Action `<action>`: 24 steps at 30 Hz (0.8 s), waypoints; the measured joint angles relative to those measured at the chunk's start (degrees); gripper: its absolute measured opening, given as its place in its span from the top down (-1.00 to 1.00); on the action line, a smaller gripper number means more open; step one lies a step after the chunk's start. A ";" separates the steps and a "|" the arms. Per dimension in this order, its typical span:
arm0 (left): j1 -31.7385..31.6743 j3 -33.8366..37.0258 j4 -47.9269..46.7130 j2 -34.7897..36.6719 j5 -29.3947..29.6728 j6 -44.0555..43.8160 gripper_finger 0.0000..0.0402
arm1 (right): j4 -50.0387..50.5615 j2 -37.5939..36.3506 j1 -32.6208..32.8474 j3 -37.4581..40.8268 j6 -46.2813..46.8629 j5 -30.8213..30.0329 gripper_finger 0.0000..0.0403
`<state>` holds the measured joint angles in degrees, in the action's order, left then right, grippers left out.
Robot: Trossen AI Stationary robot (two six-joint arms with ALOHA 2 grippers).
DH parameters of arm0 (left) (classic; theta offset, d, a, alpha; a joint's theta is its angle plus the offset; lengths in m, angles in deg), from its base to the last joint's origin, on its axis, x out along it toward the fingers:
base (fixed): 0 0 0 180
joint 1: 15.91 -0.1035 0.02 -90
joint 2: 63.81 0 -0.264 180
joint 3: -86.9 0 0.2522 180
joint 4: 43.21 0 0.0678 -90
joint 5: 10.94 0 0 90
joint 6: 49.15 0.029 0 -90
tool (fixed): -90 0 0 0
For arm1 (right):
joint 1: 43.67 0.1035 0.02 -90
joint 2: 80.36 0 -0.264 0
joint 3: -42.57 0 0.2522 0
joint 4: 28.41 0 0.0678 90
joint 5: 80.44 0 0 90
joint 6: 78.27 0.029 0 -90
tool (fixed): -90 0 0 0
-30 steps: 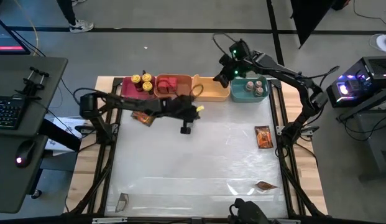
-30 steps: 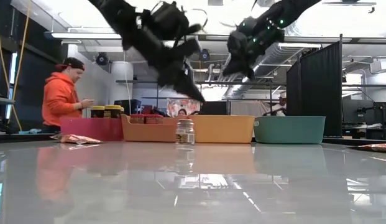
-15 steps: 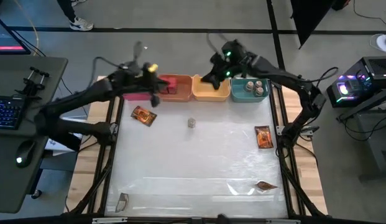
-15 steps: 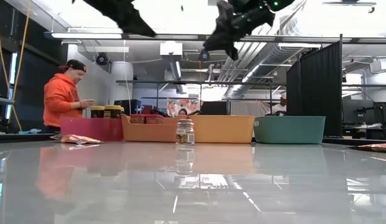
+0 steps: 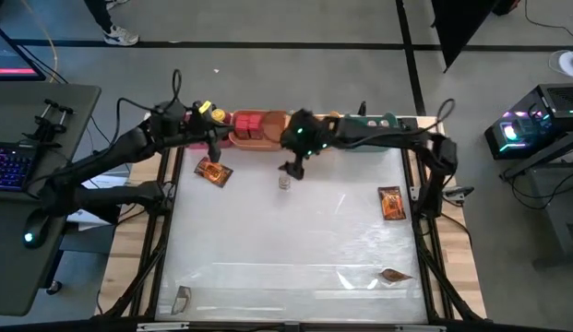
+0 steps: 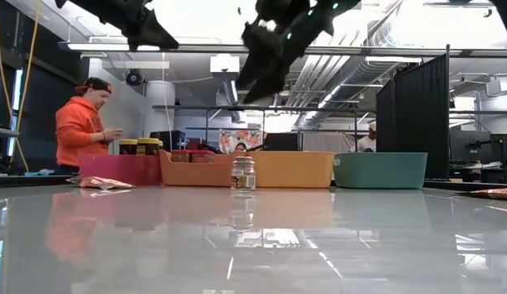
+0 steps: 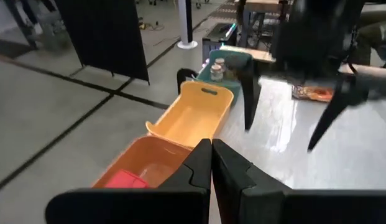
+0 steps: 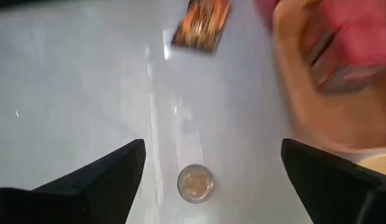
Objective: Sort spices by type
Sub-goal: Put the brown seasoning bottle into the blue bin
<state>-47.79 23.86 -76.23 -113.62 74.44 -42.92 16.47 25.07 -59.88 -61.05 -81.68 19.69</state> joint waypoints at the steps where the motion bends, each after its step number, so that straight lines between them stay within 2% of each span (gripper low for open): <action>1: 0.00 0.22 0.00 0.00 0.00 -0.75 1.00 | 0.07 1.29 0.40 0.00 -0.08 -0.02 -0.85; 11: 0.02 0.92 0.28 -0.05 0.02 -3.16 1.00 | 1.06 11.56 1.67 0.04 -4.22 -0.93 -0.76; 24: 0.02 0.92 0.21 -1.12 0.87 -3.11 1.00 | 2.12 16.37 1.85 0.04 -7.10 -0.37 -0.64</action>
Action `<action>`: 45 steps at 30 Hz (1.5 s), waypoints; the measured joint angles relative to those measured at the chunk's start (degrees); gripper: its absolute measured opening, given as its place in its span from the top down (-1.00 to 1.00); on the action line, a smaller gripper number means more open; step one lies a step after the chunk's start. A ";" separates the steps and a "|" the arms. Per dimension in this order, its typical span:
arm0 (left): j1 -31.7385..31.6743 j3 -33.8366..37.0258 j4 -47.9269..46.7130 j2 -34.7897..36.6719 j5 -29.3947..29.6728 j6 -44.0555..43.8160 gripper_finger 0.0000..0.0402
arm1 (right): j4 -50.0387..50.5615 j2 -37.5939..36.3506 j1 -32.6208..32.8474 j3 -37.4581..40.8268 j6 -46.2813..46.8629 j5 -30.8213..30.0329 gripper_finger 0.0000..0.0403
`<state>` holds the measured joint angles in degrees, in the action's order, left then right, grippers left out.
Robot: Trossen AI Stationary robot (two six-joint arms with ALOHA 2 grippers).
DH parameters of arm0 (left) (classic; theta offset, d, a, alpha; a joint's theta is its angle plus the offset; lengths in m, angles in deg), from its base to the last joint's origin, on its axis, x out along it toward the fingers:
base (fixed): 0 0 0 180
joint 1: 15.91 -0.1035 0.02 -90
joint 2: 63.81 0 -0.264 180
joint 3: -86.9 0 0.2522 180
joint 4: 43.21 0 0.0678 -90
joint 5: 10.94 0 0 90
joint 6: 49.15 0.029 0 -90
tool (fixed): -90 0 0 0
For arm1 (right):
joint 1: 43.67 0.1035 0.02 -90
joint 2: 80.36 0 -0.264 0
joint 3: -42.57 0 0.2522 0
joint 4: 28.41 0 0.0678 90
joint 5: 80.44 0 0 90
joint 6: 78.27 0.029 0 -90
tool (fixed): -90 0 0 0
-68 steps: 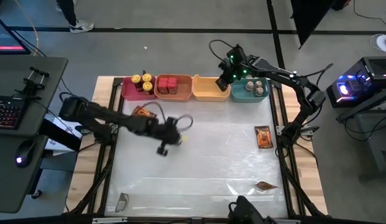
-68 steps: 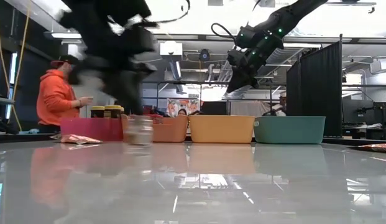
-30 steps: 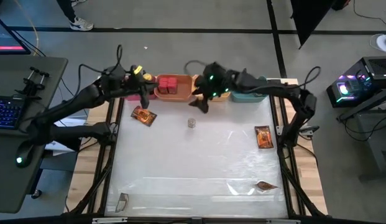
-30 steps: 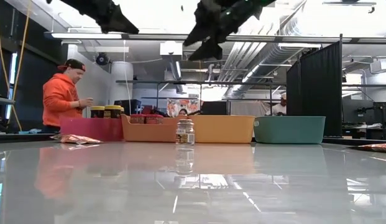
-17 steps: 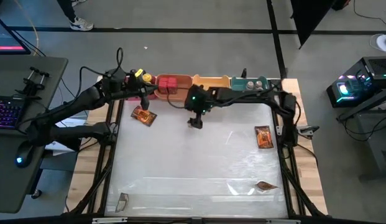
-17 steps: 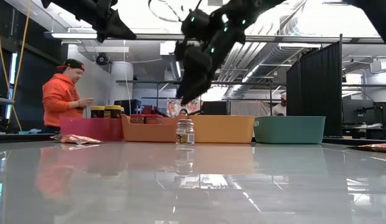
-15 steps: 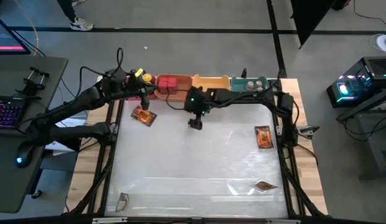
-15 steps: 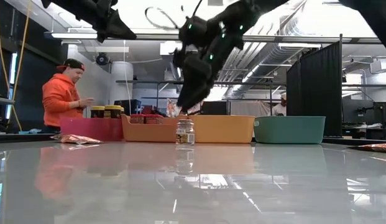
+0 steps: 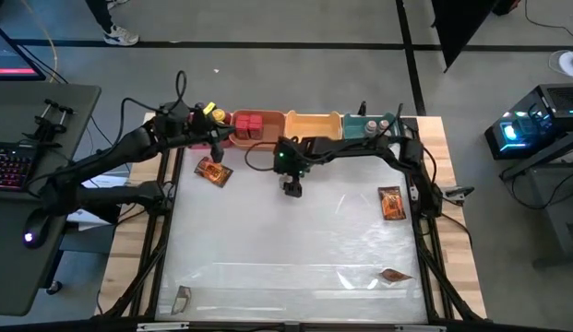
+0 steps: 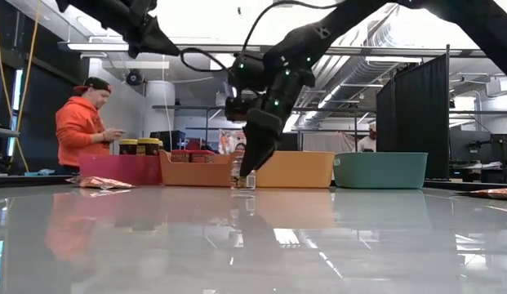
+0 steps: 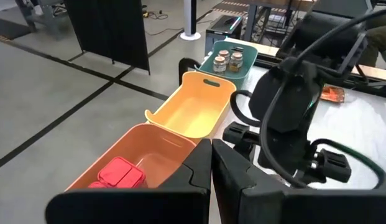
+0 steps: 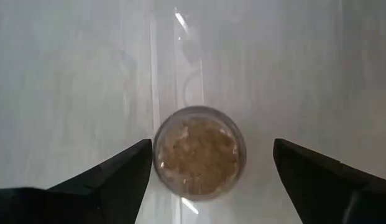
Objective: Sort spices by type
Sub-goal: Put the brown seasoning bottle into the blue bin
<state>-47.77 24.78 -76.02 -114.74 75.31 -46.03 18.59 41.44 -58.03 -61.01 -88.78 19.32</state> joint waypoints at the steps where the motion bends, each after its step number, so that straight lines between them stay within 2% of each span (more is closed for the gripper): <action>1: 0.00 -0.02 0.00 -0.18 0.02 0.02 1.00 | -0.30 0.29 0.11 0.00 -0.02 -0.02 -0.62; 9: 0.00 -0.02 0.09 -0.88 0.42 -0.02 1.00 | -1.84 0.88 0.61 0.00 -0.75 -1.31 -0.38; 16: 0.01 -0.02 -0.18 -0.93 1.85 -0.41 1.00 | -2.24 0.80 0.61 0.00 -1.16 -1.89 0.06; 20: 0.00 -0.02 -0.63 -0.93 2.14 -0.48 1.00 | 0.16 -0.30 0.61 0.00 -2.51 -1.79 0.08; 25: 0.03 -0.02 -0.61 -0.93 2.91 -0.13 1.00 | 9.24 -5.75 -1.08 -2.11 -4.22 0.07 0.08; 32: 0.00 -0.07 -0.28 -2.37 3.16 0.50 1.00 | 22.71 -15.53 -9.73 -2.12 -3.81 -0.40 0.08; 36: 0.02 -0.07 -0.37 -4.31 2.97 0.13 1.00 | 23.72 -23.07 -16.58 5.00 -0.24 -1.17 0.08; 39: 0.02 -0.07 -0.29 -5.37 2.95 -0.03 1.00 | 22.05 -30.56 -21.28 14.01 4.41 -6.63 0.08; 42: 0.02 -0.07 -0.20 -6.05 2.95 -0.08 1.00 | 18.83 -37.99 -25.98 21.88 12.58 -13.13 0.08; 45: 0.01 -0.07 1.81 -6.49 2.93 -0.06 1.00 | 15.94 -42.06 -30.20 25.72 24.44 -16.77 0.08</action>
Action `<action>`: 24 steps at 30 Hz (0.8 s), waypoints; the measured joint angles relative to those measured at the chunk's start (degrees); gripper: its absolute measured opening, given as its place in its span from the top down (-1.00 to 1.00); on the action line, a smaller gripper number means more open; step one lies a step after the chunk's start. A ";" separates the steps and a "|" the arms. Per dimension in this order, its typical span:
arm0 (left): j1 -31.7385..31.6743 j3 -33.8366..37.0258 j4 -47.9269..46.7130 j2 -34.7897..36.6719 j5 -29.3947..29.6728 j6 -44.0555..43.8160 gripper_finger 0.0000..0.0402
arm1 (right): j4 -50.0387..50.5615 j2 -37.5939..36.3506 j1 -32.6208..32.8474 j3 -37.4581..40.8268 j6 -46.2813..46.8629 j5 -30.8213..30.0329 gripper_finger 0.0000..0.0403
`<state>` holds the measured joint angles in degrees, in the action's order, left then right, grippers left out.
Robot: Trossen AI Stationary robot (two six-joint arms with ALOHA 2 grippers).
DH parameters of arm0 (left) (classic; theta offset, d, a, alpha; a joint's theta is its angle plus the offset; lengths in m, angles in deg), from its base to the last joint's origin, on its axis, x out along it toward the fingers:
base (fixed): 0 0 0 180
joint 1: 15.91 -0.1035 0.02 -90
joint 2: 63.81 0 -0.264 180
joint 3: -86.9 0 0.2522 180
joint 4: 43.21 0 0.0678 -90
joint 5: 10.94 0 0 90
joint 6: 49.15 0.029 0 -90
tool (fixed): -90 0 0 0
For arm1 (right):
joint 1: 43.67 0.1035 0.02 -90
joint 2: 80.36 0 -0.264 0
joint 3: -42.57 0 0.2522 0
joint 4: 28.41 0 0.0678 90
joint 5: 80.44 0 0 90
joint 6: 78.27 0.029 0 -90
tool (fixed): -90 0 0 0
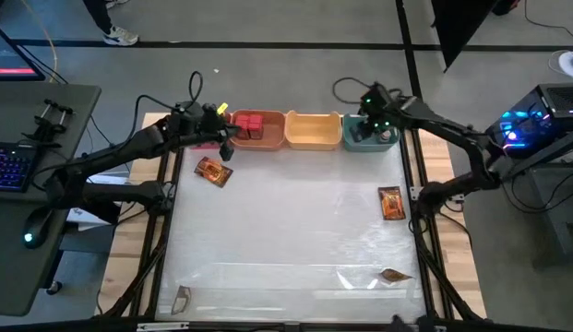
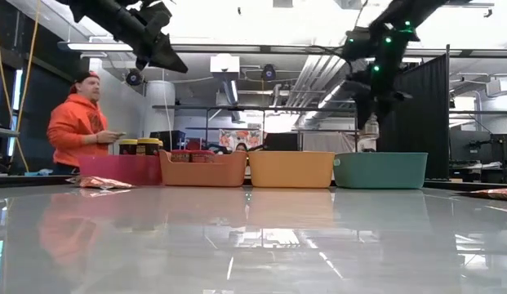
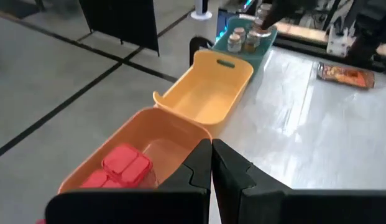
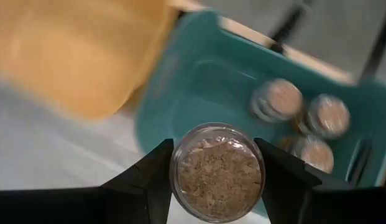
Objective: Sort spices by type
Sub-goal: Put the brown seasoning bottle into the blue bin
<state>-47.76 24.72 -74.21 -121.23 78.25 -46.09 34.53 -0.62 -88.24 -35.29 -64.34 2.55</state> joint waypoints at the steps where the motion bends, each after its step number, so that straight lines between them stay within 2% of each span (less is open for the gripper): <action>1: -0.01 0.00 0.86 -0.07 0.00 0.00 1.00 | -0.19 -0.18 -1.24 0.39 3.93 -0.16 0.08; 4: -0.01 0.00 4.21 -0.34 0.00 0.02 1.00 | 0.69 1.92 -4.13 0.50 9.81 -0.82 0.08; 10: -0.01 0.00 6.49 -0.36 -0.06 -0.58 1.00 | 1.26 9.78 -6.29 0.53 14.15 -2.60 0.08; 19: -0.01 0.00 6.08 -0.36 -1.74 -3.00 1.00 | 0.55 17.54 -6.83 0.53 14.37 -9.54 0.08; 24: -0.01 0.00 6.14 -0.36 -1.80 -2.98 1.00 | -2.13 17.82 -6.83 0.53 14.55 -12.06 -0.06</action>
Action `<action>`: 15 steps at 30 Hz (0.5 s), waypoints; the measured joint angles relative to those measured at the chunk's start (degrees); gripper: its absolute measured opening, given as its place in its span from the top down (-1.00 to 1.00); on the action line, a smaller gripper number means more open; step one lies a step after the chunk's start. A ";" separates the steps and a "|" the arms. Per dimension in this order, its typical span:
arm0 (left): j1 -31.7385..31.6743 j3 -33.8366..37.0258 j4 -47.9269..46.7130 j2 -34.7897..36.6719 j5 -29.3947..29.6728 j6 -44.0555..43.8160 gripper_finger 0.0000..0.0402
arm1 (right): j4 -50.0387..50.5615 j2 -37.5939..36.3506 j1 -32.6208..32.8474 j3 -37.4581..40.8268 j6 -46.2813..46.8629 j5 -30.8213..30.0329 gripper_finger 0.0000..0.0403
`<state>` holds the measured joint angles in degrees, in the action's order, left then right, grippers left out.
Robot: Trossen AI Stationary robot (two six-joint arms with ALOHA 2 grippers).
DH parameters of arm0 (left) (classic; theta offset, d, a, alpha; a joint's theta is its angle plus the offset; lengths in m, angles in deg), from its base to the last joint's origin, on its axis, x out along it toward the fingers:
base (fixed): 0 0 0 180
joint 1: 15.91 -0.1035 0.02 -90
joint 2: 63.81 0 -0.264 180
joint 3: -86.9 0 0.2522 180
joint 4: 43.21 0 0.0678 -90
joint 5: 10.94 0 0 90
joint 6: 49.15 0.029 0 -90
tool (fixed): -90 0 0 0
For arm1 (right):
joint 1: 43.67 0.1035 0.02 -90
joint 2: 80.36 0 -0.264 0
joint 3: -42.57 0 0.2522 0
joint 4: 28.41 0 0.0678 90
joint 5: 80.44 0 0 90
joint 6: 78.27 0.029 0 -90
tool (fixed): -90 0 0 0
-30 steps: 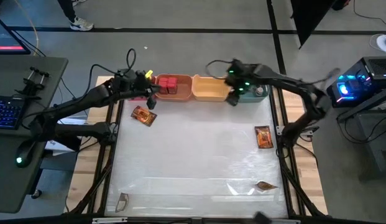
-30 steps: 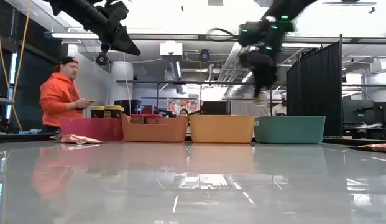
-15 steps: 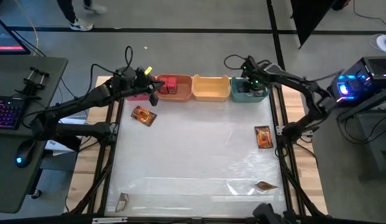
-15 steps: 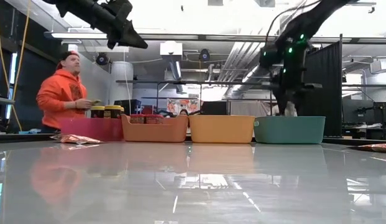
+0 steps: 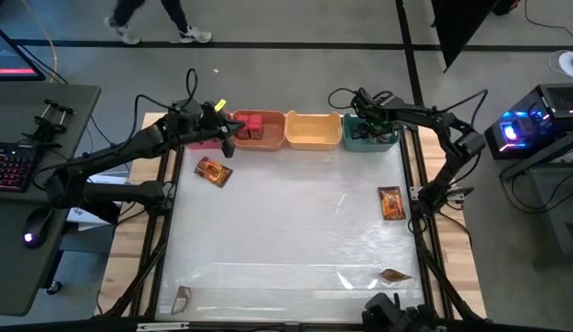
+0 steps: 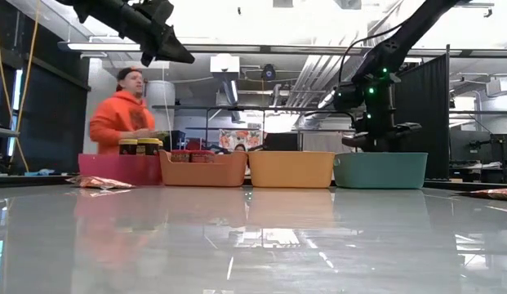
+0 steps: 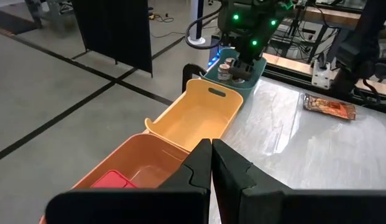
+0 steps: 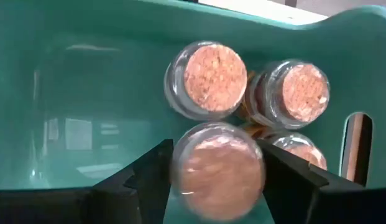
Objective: Sort spices by type
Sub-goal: Put the brown seasoning bottle into the blue bin, then put the bottom orange seasoning pack into the yellow bin
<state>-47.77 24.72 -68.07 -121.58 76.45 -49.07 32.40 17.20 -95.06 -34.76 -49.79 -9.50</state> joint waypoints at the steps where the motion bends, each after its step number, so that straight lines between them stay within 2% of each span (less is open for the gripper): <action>1: 0.00 0.00 0.05 0.00 0.00 0.00 1.00 | -0.24 0.00 0.00 0.00 -0.02 -0.07 -0.07; 15: 0.00 0.00 0.23 0.02 0.00 0.07 1.00 | 0.06 -1.50 0.00 -0.08 -3.46 -0.05 -0.06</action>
<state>-47.77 24.72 -67.84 -121.56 76.45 -49.00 32.46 15.70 -95.06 -34.84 -53.25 -9.55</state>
